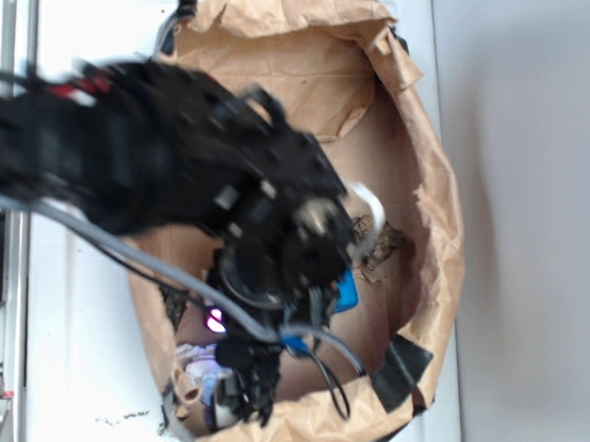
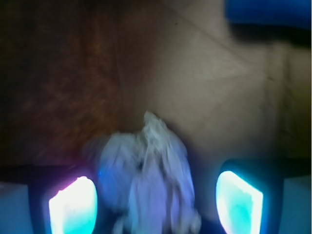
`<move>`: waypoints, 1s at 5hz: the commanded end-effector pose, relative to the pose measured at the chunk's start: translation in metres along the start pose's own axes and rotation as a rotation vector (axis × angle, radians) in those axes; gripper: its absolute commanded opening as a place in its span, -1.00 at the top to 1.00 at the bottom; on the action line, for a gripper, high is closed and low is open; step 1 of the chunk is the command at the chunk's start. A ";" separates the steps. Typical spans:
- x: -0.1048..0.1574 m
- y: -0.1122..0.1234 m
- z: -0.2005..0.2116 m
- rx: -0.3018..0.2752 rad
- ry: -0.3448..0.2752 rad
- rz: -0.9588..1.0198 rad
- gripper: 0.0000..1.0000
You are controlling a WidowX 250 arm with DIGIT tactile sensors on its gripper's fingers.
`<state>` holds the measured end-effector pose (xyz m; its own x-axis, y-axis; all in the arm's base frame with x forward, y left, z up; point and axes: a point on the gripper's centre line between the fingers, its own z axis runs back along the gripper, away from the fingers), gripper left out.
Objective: Grab the white paper.
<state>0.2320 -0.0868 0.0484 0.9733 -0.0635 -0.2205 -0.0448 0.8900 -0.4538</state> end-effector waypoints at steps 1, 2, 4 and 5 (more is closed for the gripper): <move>0.004 0.009 -0.019 -0.013 0.093 -0.007 1.00; -0.004 0.006 -0.015 -0.035 0.073 -0.004 1.00; -0.007 0.009 0.001 -0.037 -0.027 0.037 1.00; 0.015 0.025 0.047 -0.002 -0.238 0.192 1.00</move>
<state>0.2558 -0.0535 0.0635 0.9674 0.1993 -0.1560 -0.2471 0.8771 -0.4118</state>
